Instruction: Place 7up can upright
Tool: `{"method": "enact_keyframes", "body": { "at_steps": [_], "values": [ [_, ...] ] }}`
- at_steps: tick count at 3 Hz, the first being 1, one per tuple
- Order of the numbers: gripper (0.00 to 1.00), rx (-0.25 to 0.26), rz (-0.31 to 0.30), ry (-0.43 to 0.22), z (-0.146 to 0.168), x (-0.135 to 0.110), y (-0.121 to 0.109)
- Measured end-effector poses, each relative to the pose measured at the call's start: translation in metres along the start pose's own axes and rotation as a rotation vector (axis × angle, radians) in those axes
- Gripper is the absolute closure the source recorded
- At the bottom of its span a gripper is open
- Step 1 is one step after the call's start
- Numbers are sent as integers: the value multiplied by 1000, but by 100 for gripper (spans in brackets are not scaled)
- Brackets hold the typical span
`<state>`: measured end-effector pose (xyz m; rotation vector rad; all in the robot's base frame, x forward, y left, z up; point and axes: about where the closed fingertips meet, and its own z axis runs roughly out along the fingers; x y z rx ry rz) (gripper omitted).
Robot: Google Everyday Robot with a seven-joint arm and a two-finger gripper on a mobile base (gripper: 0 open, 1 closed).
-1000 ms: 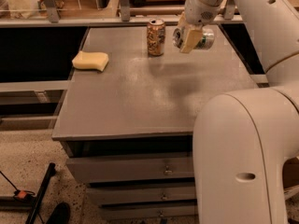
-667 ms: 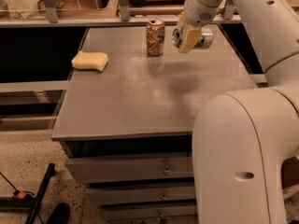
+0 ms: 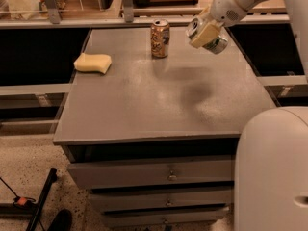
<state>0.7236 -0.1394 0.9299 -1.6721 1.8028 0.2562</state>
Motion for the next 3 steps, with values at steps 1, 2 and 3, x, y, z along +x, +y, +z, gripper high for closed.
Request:
{"method": "enact_keyframes", "body": {
  "at_steps": [1, 2, 3],
  "values": [
    [100, 47, 146, -210, -27, 1, 0],
    [100, 66, 270, -397, -38, 10, 1],
    [100, 73, 353, -557, -40, 17, 3]
  ]
}}
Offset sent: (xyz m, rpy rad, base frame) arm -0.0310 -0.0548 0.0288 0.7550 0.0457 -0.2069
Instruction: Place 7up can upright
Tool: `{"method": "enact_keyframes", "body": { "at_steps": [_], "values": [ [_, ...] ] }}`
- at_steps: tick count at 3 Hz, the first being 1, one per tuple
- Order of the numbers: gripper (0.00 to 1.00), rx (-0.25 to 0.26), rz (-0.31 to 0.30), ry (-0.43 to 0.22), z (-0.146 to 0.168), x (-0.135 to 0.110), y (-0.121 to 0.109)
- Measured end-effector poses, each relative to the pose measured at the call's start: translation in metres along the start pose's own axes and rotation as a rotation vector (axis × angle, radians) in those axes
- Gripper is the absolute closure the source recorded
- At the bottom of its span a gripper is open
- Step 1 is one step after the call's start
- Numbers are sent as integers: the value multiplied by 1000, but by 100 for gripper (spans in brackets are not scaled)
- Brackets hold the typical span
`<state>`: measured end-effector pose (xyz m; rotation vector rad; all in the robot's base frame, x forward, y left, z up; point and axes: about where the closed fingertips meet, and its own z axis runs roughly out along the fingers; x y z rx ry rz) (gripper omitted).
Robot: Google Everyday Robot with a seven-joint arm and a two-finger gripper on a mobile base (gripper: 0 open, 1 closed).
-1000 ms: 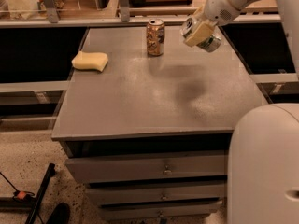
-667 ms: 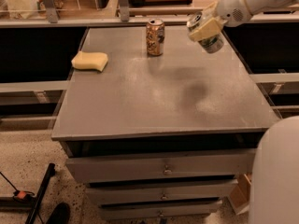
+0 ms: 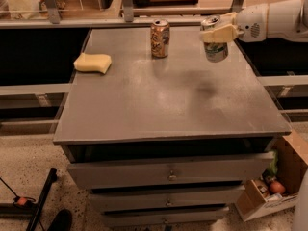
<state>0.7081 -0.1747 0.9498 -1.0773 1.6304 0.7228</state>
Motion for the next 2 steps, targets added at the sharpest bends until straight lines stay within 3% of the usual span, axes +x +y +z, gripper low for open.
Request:
{"method": "enact_keyframes", "body": {
  "at_steps": [1, 2],
  "values": [
    [100, -25, 56, -79, 1, 7, 1],
    [83, -67, 69, -147, 5, 13, 5]
  ]
}}
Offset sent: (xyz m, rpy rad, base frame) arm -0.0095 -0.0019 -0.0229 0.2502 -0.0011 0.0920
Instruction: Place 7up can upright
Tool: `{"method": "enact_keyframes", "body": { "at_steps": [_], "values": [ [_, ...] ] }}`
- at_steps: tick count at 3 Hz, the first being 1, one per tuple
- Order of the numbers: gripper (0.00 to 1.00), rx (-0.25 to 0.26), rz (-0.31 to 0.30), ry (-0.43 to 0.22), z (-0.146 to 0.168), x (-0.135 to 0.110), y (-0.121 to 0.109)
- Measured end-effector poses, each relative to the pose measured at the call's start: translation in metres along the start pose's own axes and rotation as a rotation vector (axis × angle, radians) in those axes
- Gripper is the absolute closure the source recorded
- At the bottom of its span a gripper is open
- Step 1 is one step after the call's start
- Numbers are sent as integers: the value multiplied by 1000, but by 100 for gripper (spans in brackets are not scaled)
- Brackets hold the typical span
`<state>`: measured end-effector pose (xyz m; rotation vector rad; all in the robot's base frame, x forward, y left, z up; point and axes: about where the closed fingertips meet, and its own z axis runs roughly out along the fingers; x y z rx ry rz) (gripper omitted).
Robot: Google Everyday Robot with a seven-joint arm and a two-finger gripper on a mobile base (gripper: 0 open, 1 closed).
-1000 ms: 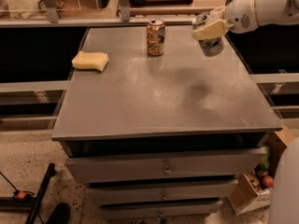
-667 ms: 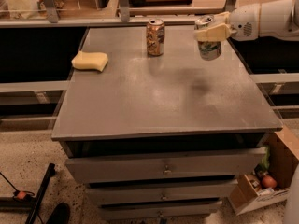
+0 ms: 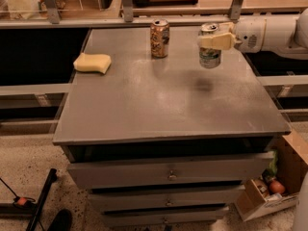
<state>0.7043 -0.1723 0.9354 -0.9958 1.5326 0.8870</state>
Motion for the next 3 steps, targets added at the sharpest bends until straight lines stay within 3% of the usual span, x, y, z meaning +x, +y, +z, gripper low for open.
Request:
{"method": "enact_keyframes", "body": {
  "at_steps": [1, 3],
  "values": [
    [60, -17, 20, -58, 1, 8, 2],
    [13, -14, 57, -114, 1, 31, 10]
  ]
}}
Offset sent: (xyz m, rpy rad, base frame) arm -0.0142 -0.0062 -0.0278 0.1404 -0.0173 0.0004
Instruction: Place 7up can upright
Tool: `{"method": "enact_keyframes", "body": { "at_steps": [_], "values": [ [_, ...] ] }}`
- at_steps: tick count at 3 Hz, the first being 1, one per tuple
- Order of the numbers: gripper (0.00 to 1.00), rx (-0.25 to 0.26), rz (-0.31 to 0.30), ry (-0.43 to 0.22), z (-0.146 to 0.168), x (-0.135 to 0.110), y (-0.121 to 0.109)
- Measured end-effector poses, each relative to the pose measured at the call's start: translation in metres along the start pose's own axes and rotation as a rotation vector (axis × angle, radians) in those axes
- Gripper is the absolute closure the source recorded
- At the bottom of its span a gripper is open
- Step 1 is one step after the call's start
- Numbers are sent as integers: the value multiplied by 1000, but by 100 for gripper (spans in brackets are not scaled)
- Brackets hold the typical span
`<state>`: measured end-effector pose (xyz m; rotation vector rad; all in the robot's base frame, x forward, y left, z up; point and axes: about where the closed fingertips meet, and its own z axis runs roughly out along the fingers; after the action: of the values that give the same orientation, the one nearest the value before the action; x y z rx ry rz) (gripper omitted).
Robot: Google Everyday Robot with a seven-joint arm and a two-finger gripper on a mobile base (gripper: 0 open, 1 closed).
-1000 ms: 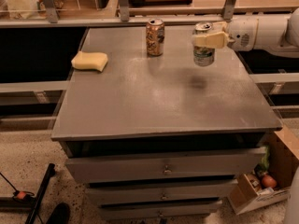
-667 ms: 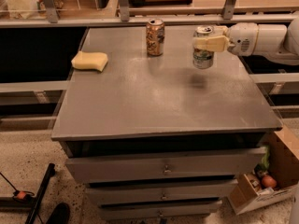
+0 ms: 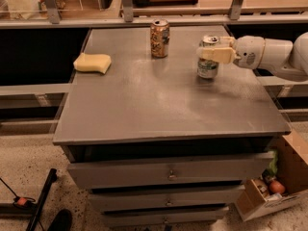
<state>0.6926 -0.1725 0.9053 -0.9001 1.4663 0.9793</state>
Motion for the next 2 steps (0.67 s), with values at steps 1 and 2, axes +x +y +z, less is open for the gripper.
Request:
{"method": "enact_keyframes", "body": {
  "at_steps": [1, 2],
  "values": [
    [0, 21, 39, -5, -1, 15, 4],
    [0, 36, 49, 31, -1, 21, 7]
  ]
}}
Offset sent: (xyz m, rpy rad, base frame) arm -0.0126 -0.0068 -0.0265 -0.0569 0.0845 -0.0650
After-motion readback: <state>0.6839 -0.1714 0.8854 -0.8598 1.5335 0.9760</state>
